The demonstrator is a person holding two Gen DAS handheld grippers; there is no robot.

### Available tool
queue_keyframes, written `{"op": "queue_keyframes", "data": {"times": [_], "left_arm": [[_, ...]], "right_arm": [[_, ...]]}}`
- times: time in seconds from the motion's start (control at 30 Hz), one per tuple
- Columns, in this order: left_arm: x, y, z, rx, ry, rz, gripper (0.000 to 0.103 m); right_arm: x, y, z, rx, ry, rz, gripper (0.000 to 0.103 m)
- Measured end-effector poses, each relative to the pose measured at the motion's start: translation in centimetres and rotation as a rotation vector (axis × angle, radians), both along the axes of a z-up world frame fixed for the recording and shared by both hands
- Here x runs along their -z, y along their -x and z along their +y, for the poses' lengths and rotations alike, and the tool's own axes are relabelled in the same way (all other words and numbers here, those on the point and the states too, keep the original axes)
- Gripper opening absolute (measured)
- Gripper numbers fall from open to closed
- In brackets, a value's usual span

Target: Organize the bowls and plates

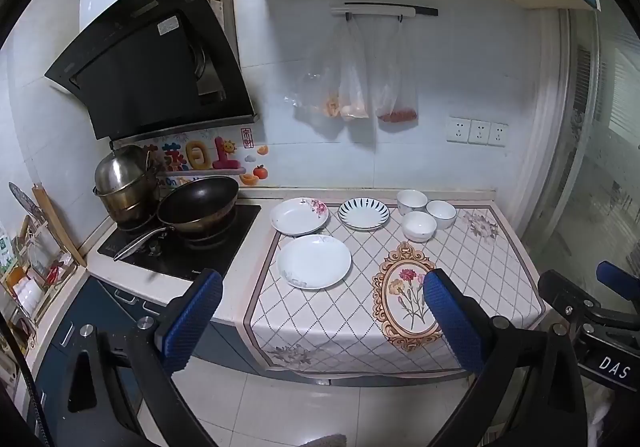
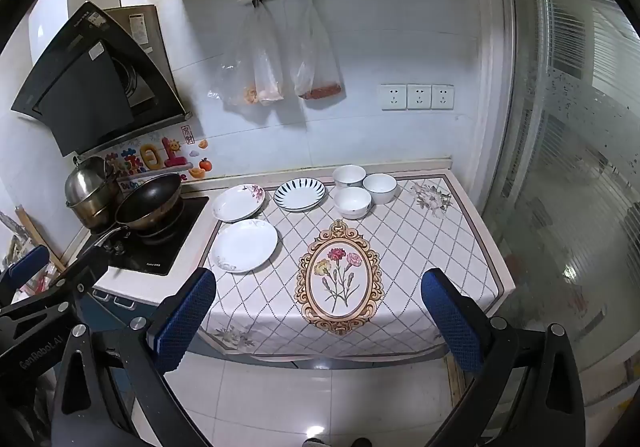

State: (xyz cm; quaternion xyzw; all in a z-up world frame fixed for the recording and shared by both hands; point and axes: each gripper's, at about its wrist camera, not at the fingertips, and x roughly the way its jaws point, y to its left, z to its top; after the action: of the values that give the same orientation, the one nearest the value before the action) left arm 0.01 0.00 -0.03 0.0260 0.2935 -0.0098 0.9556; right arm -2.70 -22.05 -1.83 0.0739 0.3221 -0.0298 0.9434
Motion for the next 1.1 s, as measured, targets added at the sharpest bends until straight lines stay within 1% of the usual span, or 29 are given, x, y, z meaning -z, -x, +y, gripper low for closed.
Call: {"op": "queue_keyframes", "data": {"times": [0.33,0.37,0.6,0.63,1.1], "left_arm": [[0.2,-0.2,-0.1,0.000,-0.006,-0.002,0.103],[-0.5,-0.4,-0.4,0.001,-0.007,-0.003,0.103],[-0.5,-1.1,-0.3,0.000,0.000,0.003,0.103],[0.0,-0.8,-0.3,0.004,-0.009,-0.004,0.103],[0.7,-2.1,-0.2,0.005,-0.009,0.010,0.103]], "right_arm": [[0.0,0.0,0.0,0.001,-0.003,-0.006,0.103],[0.0,0.0,0.0,0.000,-0.005,-0.006,0.103],[0.0,0.0,-0.1,0.002,-0.004,-0.005,0.103],[0.0,0.0,-0.1,0.002,-0.004,-0.004,0.103],[0.6,-1.5,-0.3,0.002,-0.005,0.004,0.103]]}}
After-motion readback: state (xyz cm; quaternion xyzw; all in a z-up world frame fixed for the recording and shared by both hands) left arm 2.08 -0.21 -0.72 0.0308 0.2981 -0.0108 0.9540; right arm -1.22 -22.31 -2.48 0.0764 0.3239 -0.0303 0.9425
